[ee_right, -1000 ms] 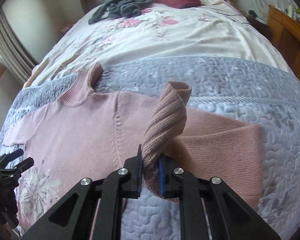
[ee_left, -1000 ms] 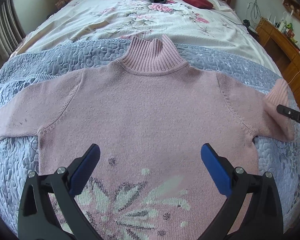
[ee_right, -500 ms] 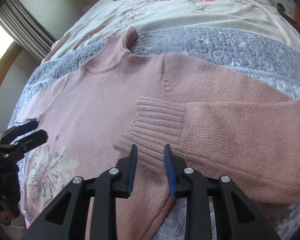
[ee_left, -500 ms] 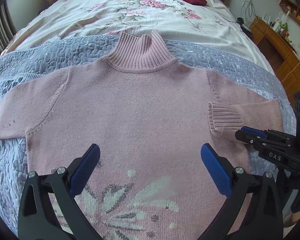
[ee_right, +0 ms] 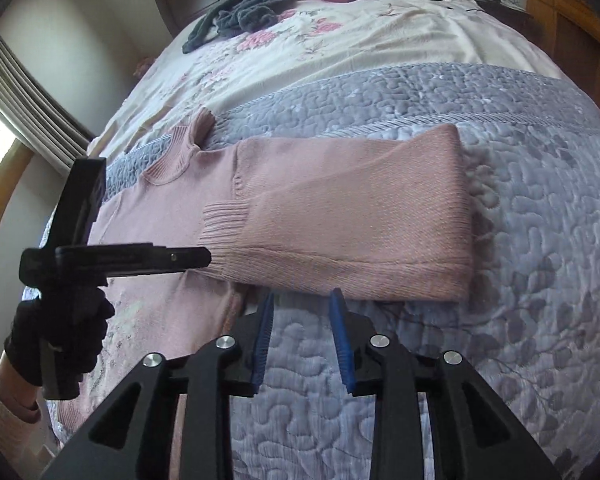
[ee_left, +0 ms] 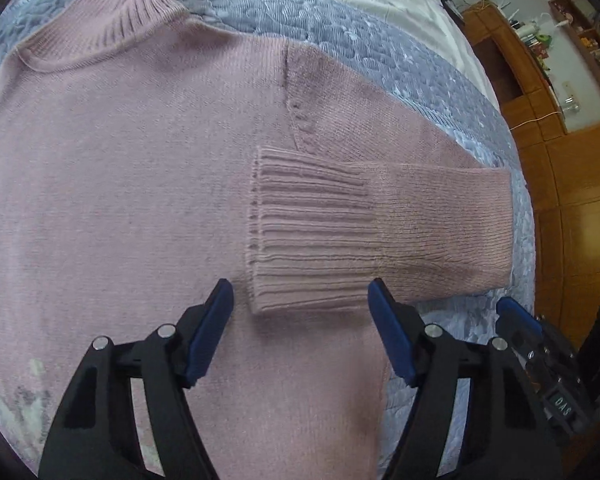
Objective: Fold small clothes
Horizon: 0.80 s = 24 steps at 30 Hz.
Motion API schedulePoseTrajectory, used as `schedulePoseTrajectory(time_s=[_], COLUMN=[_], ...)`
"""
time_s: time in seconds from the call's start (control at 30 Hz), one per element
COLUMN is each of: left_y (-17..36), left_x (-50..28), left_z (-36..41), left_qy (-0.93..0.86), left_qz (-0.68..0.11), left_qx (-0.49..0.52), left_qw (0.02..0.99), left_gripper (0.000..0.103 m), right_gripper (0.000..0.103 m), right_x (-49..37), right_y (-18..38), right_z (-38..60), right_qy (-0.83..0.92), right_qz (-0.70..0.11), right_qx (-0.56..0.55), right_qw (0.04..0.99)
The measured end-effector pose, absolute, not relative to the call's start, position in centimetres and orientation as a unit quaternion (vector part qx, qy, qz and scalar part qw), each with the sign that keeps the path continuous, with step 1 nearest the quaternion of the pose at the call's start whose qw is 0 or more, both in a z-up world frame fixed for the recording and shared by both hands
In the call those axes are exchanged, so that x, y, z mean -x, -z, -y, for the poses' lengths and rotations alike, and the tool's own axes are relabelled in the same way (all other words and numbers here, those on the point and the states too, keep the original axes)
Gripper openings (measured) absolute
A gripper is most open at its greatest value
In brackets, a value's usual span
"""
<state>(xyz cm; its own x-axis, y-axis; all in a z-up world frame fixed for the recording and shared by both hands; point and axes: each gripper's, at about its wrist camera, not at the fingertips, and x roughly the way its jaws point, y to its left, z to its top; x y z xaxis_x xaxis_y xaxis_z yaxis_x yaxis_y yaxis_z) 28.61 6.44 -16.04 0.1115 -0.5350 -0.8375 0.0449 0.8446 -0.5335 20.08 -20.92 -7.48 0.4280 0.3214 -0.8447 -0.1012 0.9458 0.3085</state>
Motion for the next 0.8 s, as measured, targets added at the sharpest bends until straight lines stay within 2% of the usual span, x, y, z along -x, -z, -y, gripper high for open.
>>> schedulePoseTrajectory(time_s=[0.07,0.1,0.13,0.17,0.23,0.47,0.63,0.8], left_y=[16.3,16.3,16.2,16.1,15.4,11.2,10.5,10.7], left_x=[-29.0,-29.1,-29.1,-29.1,-29.0,-28.0,-28.5,-28.5], left_z=[-5.7,-5.4,-5.3,-5.3,-5.7,-11.5,-18.1,-24.1], left_qy=[0.195,0.188,0.185,0.187,0.194,0.168,0.121,0.080], left_qz=[-0.636,-0.634,-0.632,-0.629,-0.619,-0.551,-0.540,-0.534], left_qx=[0.192,0.186,0.184,0.188,0.199,0.216,0.205,0.210], left_qw=[0.722,0.727,0.730,0.731,0.735,0.789,0.807,0.815], left_gripper=[0.055,0.040,0.020,0.013,0.009,0.008,0.008,0.008], right_gripper=[0.030,0.030,0.030,0.030,0.030,0.030,0.043,0.046], right_x=[-19.5,-19.3,-19.1,-19.0,-18.8,-19.3,-21.1,-23.7], right_y=[7.6,7.7,7.9,8.0,8.1,7.8,8.0,9.2], right_z=[21.5,21.8,22.0,22.1,22.3,23.5,23.7,22.4], right_qy=[-0.121,-0.120,-0.117,-0.114,-0.108,-0.101,-0.096,-0.105], right_qz=[-0.518,-0.517,-0.516,-0.515,-0.514,-0.509,-0.514,-0.528], right_qx=[-0.105,-0.107,-0.107,-0.106,-0.106,-0.144,-0.174,-0.201], right_qw=[0.841,0.841,0.842,0.843,0.844,0.843,0.834,0.819])
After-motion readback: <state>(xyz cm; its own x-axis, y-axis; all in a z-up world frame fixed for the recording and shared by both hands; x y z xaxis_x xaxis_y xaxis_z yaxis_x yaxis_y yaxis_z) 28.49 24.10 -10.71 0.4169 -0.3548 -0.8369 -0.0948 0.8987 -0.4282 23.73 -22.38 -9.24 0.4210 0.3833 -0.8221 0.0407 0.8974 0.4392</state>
